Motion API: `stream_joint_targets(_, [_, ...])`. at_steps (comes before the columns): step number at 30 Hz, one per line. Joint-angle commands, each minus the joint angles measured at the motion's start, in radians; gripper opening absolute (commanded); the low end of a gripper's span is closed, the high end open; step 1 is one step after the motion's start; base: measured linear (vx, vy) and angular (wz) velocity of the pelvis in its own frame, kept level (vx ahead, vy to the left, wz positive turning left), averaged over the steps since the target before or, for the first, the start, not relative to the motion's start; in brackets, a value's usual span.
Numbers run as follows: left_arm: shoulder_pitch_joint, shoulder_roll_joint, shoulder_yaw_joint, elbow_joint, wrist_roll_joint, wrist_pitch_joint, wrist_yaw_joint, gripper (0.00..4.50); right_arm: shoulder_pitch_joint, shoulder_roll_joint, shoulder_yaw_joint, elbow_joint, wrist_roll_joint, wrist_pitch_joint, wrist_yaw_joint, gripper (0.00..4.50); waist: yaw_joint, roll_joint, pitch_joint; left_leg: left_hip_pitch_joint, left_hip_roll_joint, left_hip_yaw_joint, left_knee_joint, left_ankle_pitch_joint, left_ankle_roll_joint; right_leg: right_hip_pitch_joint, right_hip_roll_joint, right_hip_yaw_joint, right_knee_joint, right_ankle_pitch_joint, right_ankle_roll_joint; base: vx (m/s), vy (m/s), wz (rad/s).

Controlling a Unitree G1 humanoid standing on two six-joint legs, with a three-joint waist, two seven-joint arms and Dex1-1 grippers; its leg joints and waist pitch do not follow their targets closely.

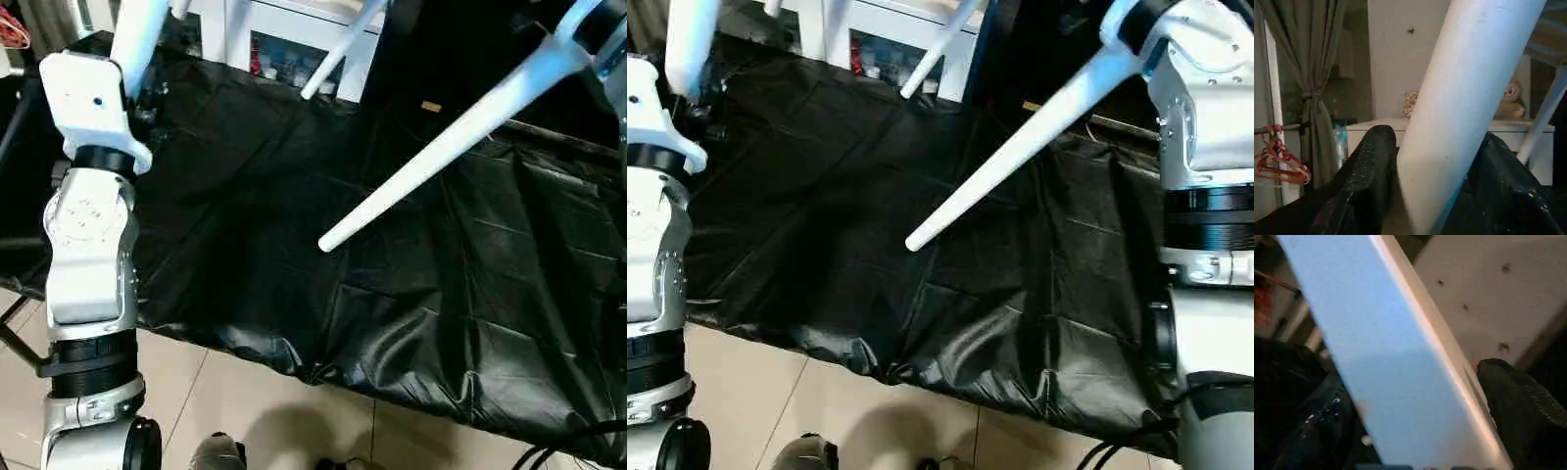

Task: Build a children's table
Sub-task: Flip table

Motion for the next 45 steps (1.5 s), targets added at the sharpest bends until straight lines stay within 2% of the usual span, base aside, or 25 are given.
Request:
stream_joint_targets(1, [-0.016,-0.019,0.004,-0.012,-0.041,0.002,0.03,2.11,0.024,-0.014,-0.03,-0.06,0.054,0.01,0.051,4.32,-0.003,0.016,-0.09,0.051,0.073,-0.039,-0.077,-0.254,-0.052,0.043,-0.092,0.053,-0.068,-0.19,-0.12,0.0,0.0,0.0])
stream_joint_targets(5, [-0.017,-0.016,0.0,-0.014,-0.042,0.005,0.028,2.07,0.054,-0.02,-0.019,-0.099,0.073,-0.01,0.109,4.46,0.005,0.018,-0.09,0.05,0.073,-0.037,-0.076,-0.235,-0.042,0.044,-0.094,0.053,-0.07,-0.184,-0.131,0.0,0.0,0.0])
stream_joint_targets(6, [-0.016,-0.015,-0.001,-0.013,-0.041,0.005,0.028,2.04,0.062,-0.021,-0.017,-0.112,0.079,-0.018,0.123,4.49,0.007,0.021,-0.089,0.052,0.073,-0.039,-0.076,-0.244,-0.045,0.043,-0.094,0.053,-0.07,-0.203,-0.128,0.0,0.0,0.0])
stream_joint_targets(13, [-0.015,-0.011,-0.004,-0.01,-0.04,0.008,0.025,1.97,0.105,-0.027,-0.036,-0.203,0.149,-0.039,0.216,4.5,0.008,0.021,-0.087,0.055,0.076,-0.043,-0.081,-0.305,-0.063,0.038,-0.095,0.051,-0.079,-0.27,-0.113,0.0,0.0,0.0])
stream_joint_targets(16, [-0.014,-0.009,-0.003,-0.004,-0.04,0.005,0.022,1.95,0.114,-0.019,-0.055,-0.232,0.182,-0.049,0.233,4.5,0.006,0.021,-0.087,0.053,0.076,-0.045,-0.081,-0.31,-0.065,0.04,-0.096,0.05,-0.08,-0.28,-0.111,0.0,0.0,0.0])
stream_joint_targets(18, [-0.012,-0.007,-0.003,0.0,-0.042,-0.001,0.018,1.95,0.114,-0.008,-0.076,-0.257,0.227,-0.028,0.242,4.5,0.007,0.021,-0.089,0.053,0.075,-0.045,-0.08,-0.307,-0.062,0.04,-0.097,0.051,-0.08,-0.273,-0.112,0.0,0.0,0.0])
stream_joint_targets(20, [-0.009,-0.001,-0.004,0.009,-0.05,-0.012,0.005,1.95,0.123,0.004,-0.101,-0.304,0.305,0.021,0.262,4.5,0.008,0.022,-0.089,0.054,0.075,-0.044,-0.08,-0.299,-0.057,0.039,-0.095,0.051,-0.08,-0.264,-0.114,0.0,0.0,0.0])
stream_joint_targets(21, [-0.005,0.006,-0.008,0.016,-0.05,-0.023,-0.008,1.95,0.145,0.005,-0.098,-0.34,0.344,0.069,0.273,4.5,0.01,0.023,-0.09,0.053,0.076,-0.045,-0.08,-0.289,-0.054,0.041,-0.095,0.051,-0.076,-0.251,-0.115,0.0,0.0,0.0])
stream_joint_targets(23, [-0.003,0.012,-0.012,0.02,-0.049,-0.029,-0.016,1.93,0.161,0.004,-0.093,-0.363,0.366,0.099,0.279,4.5,0.009,0.024,-0.089,0.053,0.075,-0.045,-0.083,-0.282,-0.054,0.04,-0.091,0.05,-0.077,-0.241,-0.112,0.0,0.0,0.0])
stream_joint_targets(24, [-0.001,0.018,-0.013,0.025,-0.048,-0.033,-0.022,1.93,0.216,-0.006,-0.065,-0.4,0.374,0.147,0.286,4.5,0.011,0.025,-0.089,0.055,0.076,-0.045,-0.082,-0.287,-0.056,0.039,-0.093,0.05,-0.077,-0.244,-0.112,0.0,0.0,0.0])
stream_joint_targets(25, [-0.001,0.019,-0.013,0.026,-0.048,-0.034,-0.024,1.92,0.242,-0.01,-0.05,-0.412,0.371,0.161,0.289,4.5,0.015,0.028,-0.087,0.057,0.077,-0.045,-0.084,-0.287,-0.058,0.039,-0.094,0.05,-0.08,-0.245,-0.108,0.0,0.0,0.0])
stream_joint_targets(26, [-0.001,0.023,-0.013,0.03,-0.049,-0.035,-0.028,1.9,0.305,-0.021,-0.015,-0.439,0.364,0.196,0.295,4.5,0.011,0.034,-0.087,0.057,0.077,-0.048,-0.088,-0.316,-0.071,0.038,-0.093,0.049,-0.083,-0.263,-0.106,0.0,0.0,0.0])
stream_joint_targets(27, [-0.002,0.026,-0.012,0.033,-0.05,-0.036,-0.03,1.89,0.366,-0.031,0.018,-0.463,0.355,0.224,0.302,4.5,0.016,0.033,-0.087,0.062,0.079,-0.048,-0.089,-0.326,-0.076,0.038,-0.094,0.048,-0.087,-0.27,-0.102,0.0,0.0,0.0])
stream_joint_targets(28, [-0.004,0.03,-0.012,0.038,-0.051,-0.038,-0.035,1.89,0.467,-0.039,0.069,-0.471,0.325,0.243,0.308,4.5,0.018,0.042,-0.083,0.065,0.079,-0.051,-0.092,-0.357,-0.087,0.036,-0.096,0.047,-0.09,-0.287,-0.101,0.0,0.0,0.0])
stream_joint_targets(29, [-0.005,0.032,-0.012,0.041,-0.052,-0.039,-0.038,1.88,0.525,-0.04,0.093,-0.466,0.308,0.245,0.314,4.5,0.019,0.042,-0.081,0.069,0.08,-0.054,-0.095,-0.415,-0.1,0.037,-0.099,0.045,-0.101,-0.333,-0.091,0.0,0.0,0.0])
stream_joint_targets(30, [-0.005,0.032,-0.012,0.041,-0.052,-0.039,-0.038,1.88,0.525,-0.04,0.093,-0.466,0.308,0.245,0.314,4.5,0.015,0.041,-0.08,0.07,0.079,-0.058,-0.098,-0.442,-0.107,0.039,-0.1,0.043,-0.103,-0.356,-0.092,0.0,0.0,0.0])
stream_joint_targets(31, [-0.005,0.032,-0.013,0.042,-0.052,-0.039,-0.038,1.85,0.536,-0.04,0.098,-0.465,0.305,0.244,0.314,4.5,0.01,0.032,-0.086,0.068,0.079,-0.063,-0.095,-0.463,-0.115,0.047,-0.107,0.039,-0.103,-0.385,-0.096,0.0,0.0,0.0])
stream_joint_targets(32, [-0.006,0.034,-0.013,0.044,-0.052,-0.04,-0.04,1.83,0.571,-0.04,0.111,-0.46,0.297,0.243,0.317,4.5,0.009,0.027,-0.092,0.055,0.08,-0.063,-0.092,-0.399,-0.108,0.058,-0.113,0.041,-0.094,-0.348,-0.102,0.0,0.0,0.0])
stream_joint_targets(33, [-0.006,0.034,-0.014,0.044,-0.053,-0.041,-0.041,1.82,0.581,-0.04,0.114,-0.455,0.293,0.243,0.314,4.5,0.011,0.03,-0.088,0.052,0.08,-0.062,-0.094,-0.376,-0.101,0.055,-0.113,0.043,-0.094,-0.337,-0.104,0.0,0.0,0.0])
stream_joint_targets(34, [-0.007,0.036,-0.016,0.049,-0.053,-0.043,-0.044,1.8,0.638,-0.034,0.133,-0.426,0.268,0.241,0.3,4.5,0.011,0.043,-0.081,0.056,0.081,-0.059,-0.095,-0.384,-0.099,0.044,-0.11,0.045,-0.1,-0.349,-0.102,0.0,0.0,0.0])
stream_joint_targets(35, [-0.007,0.038,-0.018,0.054,-0.055,-0.047,-0.047,1.8,0.678,-0.031,0.143,-0.41,0.255,0.247,0.284,4.5,0.01,0.046,-0.076,0.069,0.08,-0.059,-0.095,-0.438,-0.105,0.038,-0.11,0.043,-0.109,-0.398,-0.101,0.0,0.0,0.0])
stream_joint_targets(36, [-0.007,0.038,-0.018,0.055,-0.055,-0.048,-0.047,1.8,0.685,-0.03,0.144,-0.405,0.25,0.249,0.277,4.5,0.011,0.046,-0.075,0.075,0.081,-0.061,-0.095,-0.47,-0.11,0.037,-0.11,0.041,-0.113,-0.417,-0.099,0.0,0.0,0.0])
stream_joint_targets(39, [-0.007,0.045,-0.02,0.063,-0.06,-0.056,-0.054,1.79,0.746,0.004,0.147,-0.323,0.179,0.257,0.162,4.5,0.01,0.046,-0.078,0.074,0.08,-0.065,-0.096,-0.491,-0.117,0.04,-0.114,0.038,-0.117,-0.423,-0.102,0.0,0.0,0.0])
stream_joint_targets(42, [-0.007,0.047,-0.02,0.066,-0.061,-0.057,-0.056,1.79,0.743,0.022,0.143,-0.289,0.155,0.25,0.116,4.5,0.005,0.042,-0.08,0.066,0.079,-0.067,-0.096,-0.466,-0.117,0.048,-0.117,0.034,-0.112,-0.399,-0.112,0.0,0.0,0.0])
stream_joint_targets(45, [-0.008,0.051,-0.019,0.068,-0.06,-0.058,-0.058,1.79,0.724,0.057,0.134,-0.239,0.135,0.247,0.055,4.5,0.004,0.043,-0.08,0.066,0.081,-0.065,-0.097,-0.452,-0.118,0.049,-0.119,0.031,-0.109,-0.385,-0.112,0.0,0.0,0.0])
